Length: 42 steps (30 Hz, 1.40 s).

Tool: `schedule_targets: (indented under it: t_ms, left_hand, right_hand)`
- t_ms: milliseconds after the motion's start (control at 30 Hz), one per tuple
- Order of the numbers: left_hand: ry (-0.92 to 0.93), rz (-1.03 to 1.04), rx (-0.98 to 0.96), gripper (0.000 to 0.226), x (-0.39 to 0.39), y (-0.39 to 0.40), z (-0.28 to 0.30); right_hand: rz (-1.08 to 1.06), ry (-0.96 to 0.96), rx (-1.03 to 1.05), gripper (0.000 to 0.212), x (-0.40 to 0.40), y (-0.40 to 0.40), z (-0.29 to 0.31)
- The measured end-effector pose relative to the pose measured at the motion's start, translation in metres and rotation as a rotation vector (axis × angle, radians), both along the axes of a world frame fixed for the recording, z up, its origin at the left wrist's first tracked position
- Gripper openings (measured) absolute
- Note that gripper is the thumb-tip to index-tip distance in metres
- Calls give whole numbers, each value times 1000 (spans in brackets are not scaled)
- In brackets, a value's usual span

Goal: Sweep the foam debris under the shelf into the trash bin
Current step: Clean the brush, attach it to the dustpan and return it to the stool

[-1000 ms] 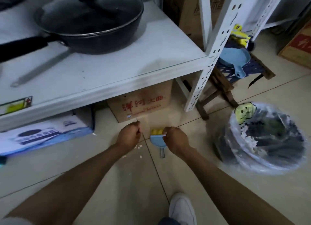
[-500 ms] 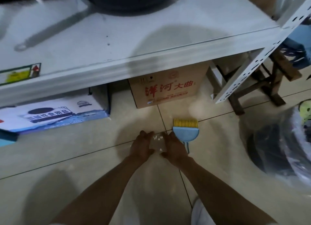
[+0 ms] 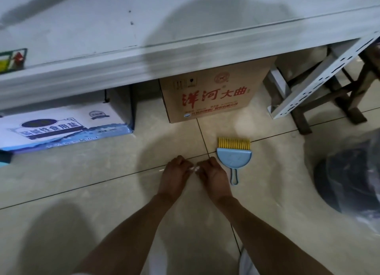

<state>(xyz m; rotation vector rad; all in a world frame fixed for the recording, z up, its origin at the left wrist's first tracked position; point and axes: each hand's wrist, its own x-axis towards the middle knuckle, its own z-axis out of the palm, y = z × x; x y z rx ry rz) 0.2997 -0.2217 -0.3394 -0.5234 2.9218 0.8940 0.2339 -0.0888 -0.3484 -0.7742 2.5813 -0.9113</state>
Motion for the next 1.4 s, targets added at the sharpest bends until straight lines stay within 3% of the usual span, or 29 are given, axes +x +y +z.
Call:
schedule_targets:
  t_ms: [67,267,400,567,733,867,967,1133,1267,1400]
  left_hand:
    - [-7,23,9,49,2,0,-1]
    - [-24,23,-68,13,-4,4,-7]
    - [-39,-25,-158,5,-3,8,-9]
    - [14,-52,-216,23,-3,0,-7]
    - [49,116,-56,11,1,-11,-6]
    - [80,44,-40,11,-1,-6,0]
    - [66,2,-38,12,-2,2,-2]
    - [80,45,5,14,-1,7,-8]
    - [99,87,16,27,1,4,-10]
    - [107,240,21,12,3,-3,-11]
  right_hand:
    - [11,21,12,26,-1,0,-6]
    - [67,165,79,3,-2,-5,-14]
    - [148,246,149,21,0,-8,-17]
    - [151,213,144,20,-10,-9,-16]
    - [-69,135,-44,13,-14,5,2]
    - [-43,81,-33,5,-3,15,-1]
    - [-38,52,-23,12,1,12,-5]
    - [49,154,65,5,2,3,-14]
    - [135,278,208,25,-1,-3,-16]
    - [-5,256,133,22,-14,-18,-9]
